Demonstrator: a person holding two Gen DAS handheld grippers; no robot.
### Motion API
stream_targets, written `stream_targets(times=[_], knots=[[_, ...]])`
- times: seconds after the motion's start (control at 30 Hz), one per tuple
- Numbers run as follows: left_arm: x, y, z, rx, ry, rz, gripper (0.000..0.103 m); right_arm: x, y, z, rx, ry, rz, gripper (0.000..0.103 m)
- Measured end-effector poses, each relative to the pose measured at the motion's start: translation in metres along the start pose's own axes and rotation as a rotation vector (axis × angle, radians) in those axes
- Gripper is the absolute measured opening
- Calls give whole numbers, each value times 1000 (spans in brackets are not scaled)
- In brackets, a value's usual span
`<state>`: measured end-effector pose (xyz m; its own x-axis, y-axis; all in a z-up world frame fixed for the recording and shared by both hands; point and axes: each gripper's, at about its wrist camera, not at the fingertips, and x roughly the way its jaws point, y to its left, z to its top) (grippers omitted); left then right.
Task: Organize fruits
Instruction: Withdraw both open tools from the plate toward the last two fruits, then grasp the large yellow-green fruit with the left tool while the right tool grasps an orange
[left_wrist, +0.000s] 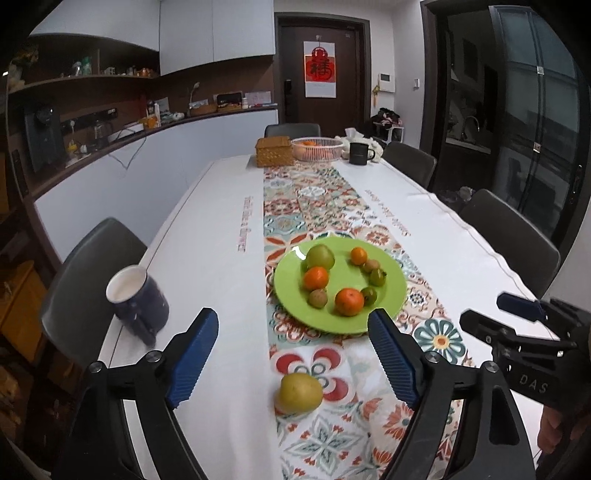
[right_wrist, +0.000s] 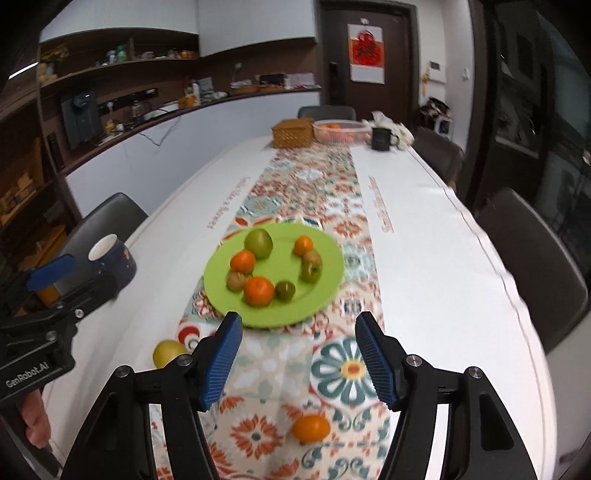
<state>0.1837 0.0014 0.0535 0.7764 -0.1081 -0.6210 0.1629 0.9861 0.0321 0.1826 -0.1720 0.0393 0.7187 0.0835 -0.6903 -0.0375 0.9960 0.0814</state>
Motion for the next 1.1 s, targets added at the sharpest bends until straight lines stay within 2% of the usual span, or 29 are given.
stream_targets(times=[0.2, 0.5, 0.87, 1.1], knots=[[6, 5, -23, -5, 44, -8, 86, 12, -1, -32, 49, 88, -17, 64], [26, 12, -51, -9, 126, 3, 86, 32, 0, -61, 61, 197, -65, 64], [58, 10, -72, 21, 209, -12, 87, 55, -8, -82, 97, 272, -108, 64], [81, 12, -78, 27, 256, -20, 86, 71, -6, -85, 74, 312, -125, 64]])
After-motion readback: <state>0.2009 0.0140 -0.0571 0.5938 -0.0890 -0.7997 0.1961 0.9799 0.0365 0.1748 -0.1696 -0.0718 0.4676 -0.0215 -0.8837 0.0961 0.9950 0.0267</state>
